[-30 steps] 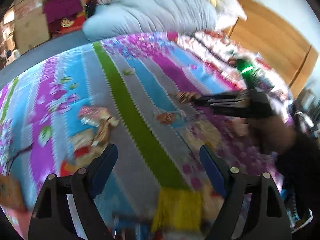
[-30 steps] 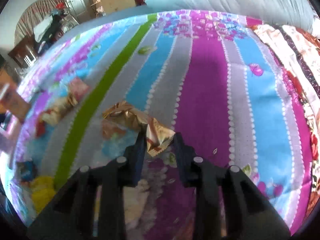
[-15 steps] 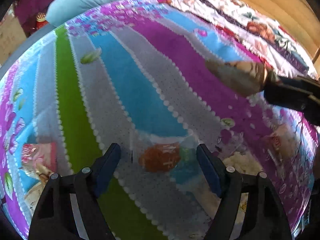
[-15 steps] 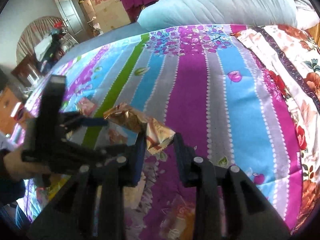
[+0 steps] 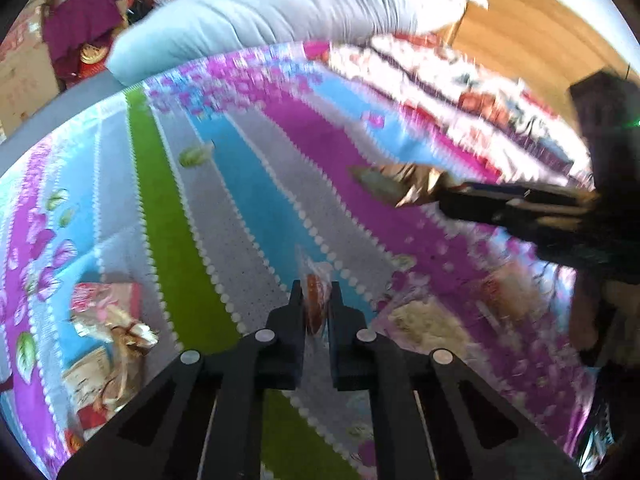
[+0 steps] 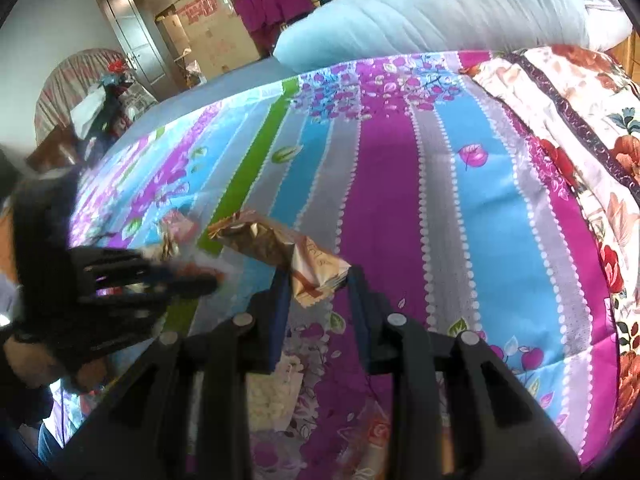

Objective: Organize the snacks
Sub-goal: 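Lift the gold candy and orange candy off the bed with both tools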

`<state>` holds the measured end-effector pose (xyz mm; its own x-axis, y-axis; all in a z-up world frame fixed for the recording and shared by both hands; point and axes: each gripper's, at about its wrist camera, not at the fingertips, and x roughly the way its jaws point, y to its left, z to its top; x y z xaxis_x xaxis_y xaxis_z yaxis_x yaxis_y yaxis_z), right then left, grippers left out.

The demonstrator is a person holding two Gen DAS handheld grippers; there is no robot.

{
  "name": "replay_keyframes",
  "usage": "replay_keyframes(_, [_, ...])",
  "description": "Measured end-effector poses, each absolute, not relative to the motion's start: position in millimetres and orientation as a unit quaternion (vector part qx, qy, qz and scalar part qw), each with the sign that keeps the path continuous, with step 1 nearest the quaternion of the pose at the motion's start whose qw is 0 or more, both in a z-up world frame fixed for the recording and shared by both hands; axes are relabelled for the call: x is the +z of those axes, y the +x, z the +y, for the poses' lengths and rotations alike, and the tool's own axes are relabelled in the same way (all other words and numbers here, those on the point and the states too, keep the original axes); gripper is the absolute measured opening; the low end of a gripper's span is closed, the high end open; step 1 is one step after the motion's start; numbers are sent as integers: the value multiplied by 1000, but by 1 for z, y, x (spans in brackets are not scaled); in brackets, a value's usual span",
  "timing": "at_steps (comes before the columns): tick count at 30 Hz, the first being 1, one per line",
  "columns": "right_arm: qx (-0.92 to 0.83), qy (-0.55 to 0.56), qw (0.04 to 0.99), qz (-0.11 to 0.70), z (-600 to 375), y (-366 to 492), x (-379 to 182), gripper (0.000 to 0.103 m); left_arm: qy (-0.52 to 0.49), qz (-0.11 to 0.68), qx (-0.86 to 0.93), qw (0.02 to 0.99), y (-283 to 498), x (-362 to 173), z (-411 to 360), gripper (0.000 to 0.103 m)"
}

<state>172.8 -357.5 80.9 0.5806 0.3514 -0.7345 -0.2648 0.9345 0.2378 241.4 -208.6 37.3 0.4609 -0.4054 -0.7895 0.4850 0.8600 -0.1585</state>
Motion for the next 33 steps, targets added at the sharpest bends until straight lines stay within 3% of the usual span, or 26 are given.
replay_keyframes(12, [221,12,918,329,-313,133,165,29,-23,328,-217,919,145,178,-116,8])
replay_keyframes(15, [244,14,920,307,-290,119,191,17,-35,295,-194,935,110,217,-83,8])
replay_keyframes(20, [276,-22,910,308,-244,107,216,18,-58,279,-159,945,67,252,-27,8])
replay_keyframes(21, [286,-27,901,325,-239,109,211,18,-58,278,-153,946,59,255,-18,8])
replay_keyframes(23, [293,-49,882,365,-230,112,189,33,-60,277,-145,948,43,257,-2,8])
replay_keyframes(24, [296,-59,870,389,-226,115,174,50,-64,279,-143,948,37,256,6,8])
replay_keyframes(25, [302,-68,857,413,-222,117,155,57,-70,283,-141,946,34,253,13,8])
replay_keyframes(28, [311,-131,815,472,-212,122,92,57,-91,290,-138,943,26,242,31,8])
replay_keyframes(33, [361,-314,740,473,-181,129,25,56,-126,303,-142,934,25,226,51,8])
